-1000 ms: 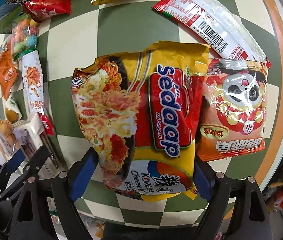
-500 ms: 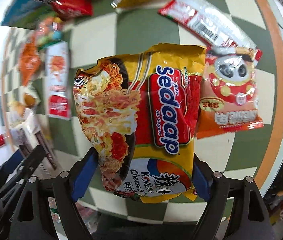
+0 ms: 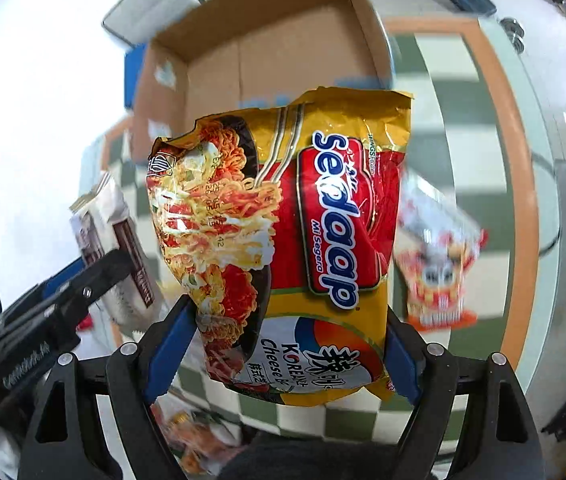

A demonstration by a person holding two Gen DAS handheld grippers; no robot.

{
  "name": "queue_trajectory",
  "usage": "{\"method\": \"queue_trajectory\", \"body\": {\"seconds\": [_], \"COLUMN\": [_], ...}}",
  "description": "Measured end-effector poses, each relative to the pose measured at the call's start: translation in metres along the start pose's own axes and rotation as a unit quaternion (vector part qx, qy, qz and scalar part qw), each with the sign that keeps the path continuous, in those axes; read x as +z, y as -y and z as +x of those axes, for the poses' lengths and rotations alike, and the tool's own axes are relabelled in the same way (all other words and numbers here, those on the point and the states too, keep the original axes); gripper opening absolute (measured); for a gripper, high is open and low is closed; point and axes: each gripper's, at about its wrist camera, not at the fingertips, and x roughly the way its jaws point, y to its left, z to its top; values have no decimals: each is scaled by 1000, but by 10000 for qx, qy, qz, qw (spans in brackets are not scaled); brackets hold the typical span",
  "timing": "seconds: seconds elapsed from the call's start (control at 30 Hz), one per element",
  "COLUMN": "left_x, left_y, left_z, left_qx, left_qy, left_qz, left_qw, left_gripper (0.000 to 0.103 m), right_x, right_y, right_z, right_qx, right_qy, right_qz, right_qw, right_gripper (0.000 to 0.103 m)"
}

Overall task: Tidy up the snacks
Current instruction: 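Carry both packs into the cardboard box and open both tools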

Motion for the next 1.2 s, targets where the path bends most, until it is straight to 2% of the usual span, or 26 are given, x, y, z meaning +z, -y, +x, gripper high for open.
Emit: {"method": "queue_trajectory", "body": {"seconds": [0.1, 0.23, 0.33, 0.47, 0.67, 0.83, 1.0, 1.1, 1.13, 1.2], "left_x": [59, 130, 165, 193, 209, 213, 214, 214, 214, 215], "left_y": [-10, -23, -28, -31, -32, -30, -26, -26, -27, -30], "left_z": [13, 54, 93, 136, 177, 192, 196, 195, 192, 189], "left_qx": [-44, -182, -279, -447, -564, -592, -488, -406, -396, -444], "left_qy": [-29, -302, -614, -1013, -1337, -1489, -1531, -1459, -1429, -1352], "left_qz": [81, 151, 172, 158, 178, 223, 324, 278, 269, 228], "left_qw": [10000, 9993, 9976, 9937, 9893, 9868, 9865, 9881, 9886, 9896], "left_gripper": [57, 57, 57, 57, 57, 57, 59, 60, 64, 81], "right_x": [38, 102, 149, 199, 244, 256, 266, 271, 278, 279], "right_y": [-2, -3, -1, 5, 2, 7, -9, -11, -10, -5], "right_z": [-9, -2, 27, 72, 134, 179, 190, 200, 204, 215], "right_qx": [-21, -163, -241, -390, -720, -900, -953, -842, -861, -951], "right_qy": [186, 386, 367, 99, -204, -387, -505, -739, -774, -799], "right_qz": [50, 141, 241, 344, 270, 185, 100, 137, 136, 68], "right_qw": [9998, 9990, 9987, 9986, 9968, 9950, 9941, 9936, 9932, 9922], "right_gripper": [87, 87, 87, 87, 87, 87, 87, 88, 90, 97]}}
